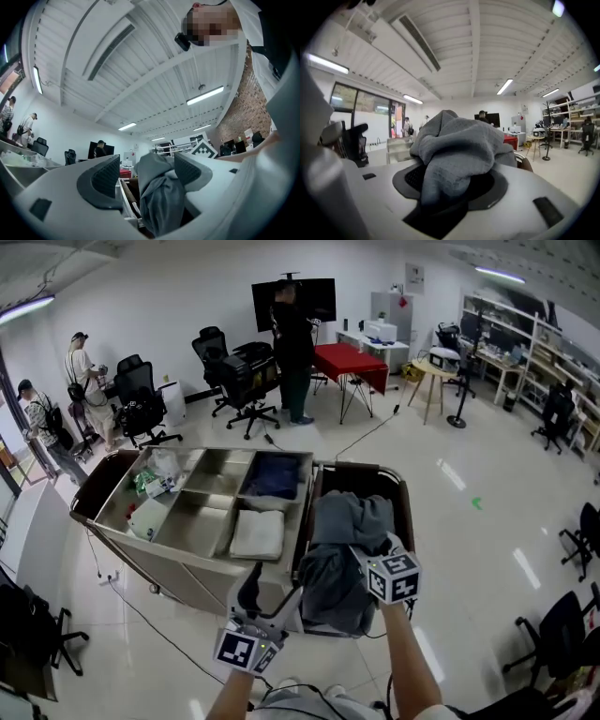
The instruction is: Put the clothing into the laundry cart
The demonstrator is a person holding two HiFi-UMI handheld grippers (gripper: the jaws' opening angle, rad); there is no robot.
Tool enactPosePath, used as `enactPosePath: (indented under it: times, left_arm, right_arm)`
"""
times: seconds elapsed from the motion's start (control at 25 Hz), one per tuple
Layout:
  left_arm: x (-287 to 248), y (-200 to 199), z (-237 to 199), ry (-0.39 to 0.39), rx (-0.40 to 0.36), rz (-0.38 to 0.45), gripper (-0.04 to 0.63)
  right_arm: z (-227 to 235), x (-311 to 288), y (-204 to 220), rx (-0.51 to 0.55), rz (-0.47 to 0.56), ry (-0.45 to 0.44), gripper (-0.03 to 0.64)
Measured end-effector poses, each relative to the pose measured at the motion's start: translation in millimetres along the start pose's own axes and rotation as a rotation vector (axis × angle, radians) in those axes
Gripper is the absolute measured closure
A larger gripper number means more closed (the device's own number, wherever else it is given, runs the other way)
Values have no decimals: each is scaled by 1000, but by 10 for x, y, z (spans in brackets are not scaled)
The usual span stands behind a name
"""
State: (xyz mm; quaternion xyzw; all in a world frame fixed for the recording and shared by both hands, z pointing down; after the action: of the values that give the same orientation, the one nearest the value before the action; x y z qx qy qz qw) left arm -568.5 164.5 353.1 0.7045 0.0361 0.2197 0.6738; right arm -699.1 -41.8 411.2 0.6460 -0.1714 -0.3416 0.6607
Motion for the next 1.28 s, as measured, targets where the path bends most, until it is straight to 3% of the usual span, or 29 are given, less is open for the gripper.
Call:
enactPosePath:
  times: [0.12,0.28,0.44,0.68,0.76,0.96,1.28]
  left_arm:
    - [-168,34,-100,16,5,3,255]
    - [-298,148,-172,31,23,-17,255]
    - [-431,253,-123,65,59,-23,255]
    - [-532,290,131,137,93,-17,255]
    - [-558,257,183,146,97,-11,255]
    - [-567,162,166,134,75,2,255]
    - [-466,192,54,48,34,-6,255]
  right_arm:
    - [214,-99,347,-29,-143,80,255]
    - [253,120,467,-40,-184,114,176]
    - [283,515,267,-29,-13,184,169]
    - [44,943,-135,29,341,179,172]
    - [-103,1031,-252,71,413,162,173]
    - [-481,1125,-401,160,495,178,176]
    - [-645,1132,-149,180,430,333,181]
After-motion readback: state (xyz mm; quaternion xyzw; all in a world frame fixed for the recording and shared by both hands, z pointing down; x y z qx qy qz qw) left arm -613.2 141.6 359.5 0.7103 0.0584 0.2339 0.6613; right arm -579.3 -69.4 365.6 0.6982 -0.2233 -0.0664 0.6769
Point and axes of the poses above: the fingertips, and each gripper's own axes: x backward along the fingers, z to its right, y out of its underside, the point moved 3 cm from there along x, backward along the fingers, and after that the axes turned 13 degrees about -y, right-handed, at the moved point
